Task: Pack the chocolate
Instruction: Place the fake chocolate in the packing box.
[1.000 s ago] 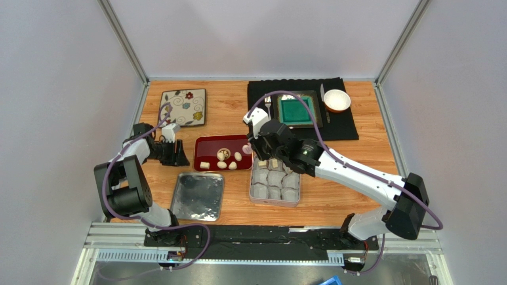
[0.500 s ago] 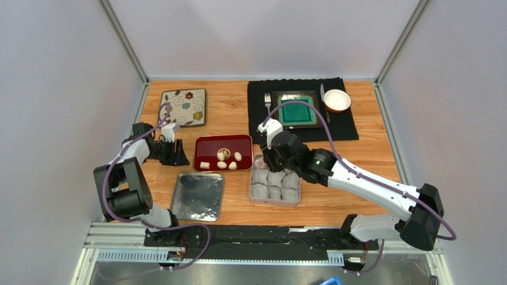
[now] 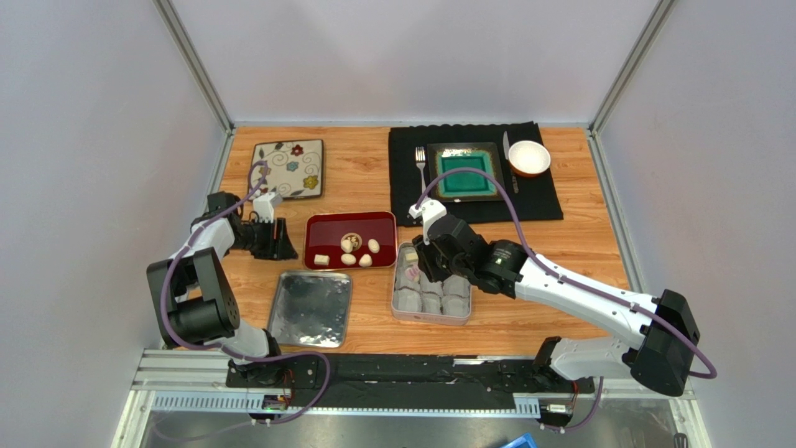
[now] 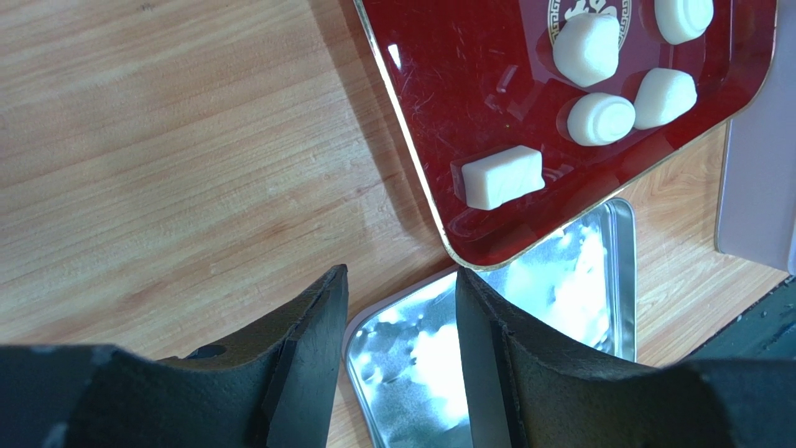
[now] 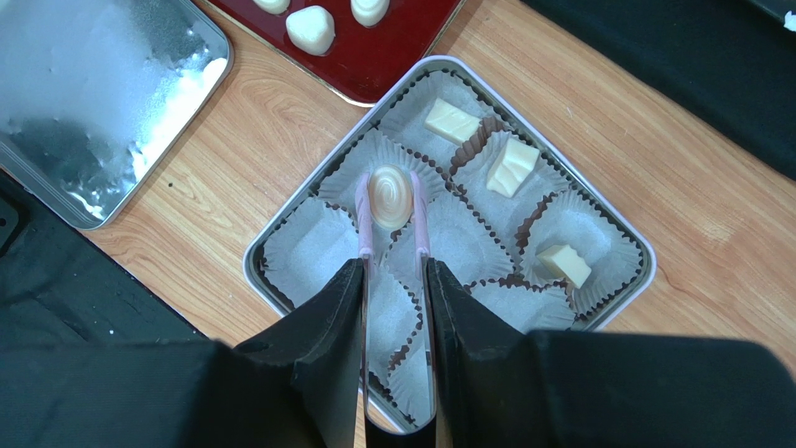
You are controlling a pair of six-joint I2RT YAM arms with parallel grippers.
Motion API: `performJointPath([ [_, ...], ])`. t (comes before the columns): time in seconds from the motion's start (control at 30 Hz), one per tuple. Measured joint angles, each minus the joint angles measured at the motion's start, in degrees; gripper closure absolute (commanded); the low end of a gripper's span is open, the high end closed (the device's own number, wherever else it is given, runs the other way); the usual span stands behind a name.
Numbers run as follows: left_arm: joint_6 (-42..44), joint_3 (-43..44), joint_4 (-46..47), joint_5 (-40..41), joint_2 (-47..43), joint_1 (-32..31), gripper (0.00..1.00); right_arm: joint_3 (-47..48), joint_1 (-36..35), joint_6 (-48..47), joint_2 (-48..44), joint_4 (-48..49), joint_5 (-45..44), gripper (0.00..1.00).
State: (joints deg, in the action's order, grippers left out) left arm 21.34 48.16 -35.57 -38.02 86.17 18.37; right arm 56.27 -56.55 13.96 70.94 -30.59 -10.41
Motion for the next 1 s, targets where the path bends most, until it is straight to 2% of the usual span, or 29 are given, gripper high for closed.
performJointPath([
  [0.2, 0.00, 0.02, -0.04, -0.11, -0.57, 0.00, 0.45, -0.09, 0.00, 0.39, 0.00, 0.57, 0.07, 0.66],
  [0.37, 0.00, 0.04, -0.07, -0.11, -0.59, 0.00, 0.45, -0.09, 0.00, 0.76, 0.13, 1.31, 0.09, 0.63],
  [0.63, 0.02, 0.48, -0.46, -0.11, -0.61, 0.02, 0.45, -0.09, 0.00, 0.85, 0.15, 1.36, 0.07, 0.63],
  [0.8, 0.02, 0.66, -0.66, -0.11, -0.68, 0.00, 0.45, -0.09, 0.00, 0.85, 0.15, 1.42, 0.07, 0.69],
  [1.0, 0.02, 0.66, -0.68, -0.13, -0.72, 0.02, 0.45, 0.79, 0.00, 0.28, 0.22, 2.16, 0.15, 0.69],
])
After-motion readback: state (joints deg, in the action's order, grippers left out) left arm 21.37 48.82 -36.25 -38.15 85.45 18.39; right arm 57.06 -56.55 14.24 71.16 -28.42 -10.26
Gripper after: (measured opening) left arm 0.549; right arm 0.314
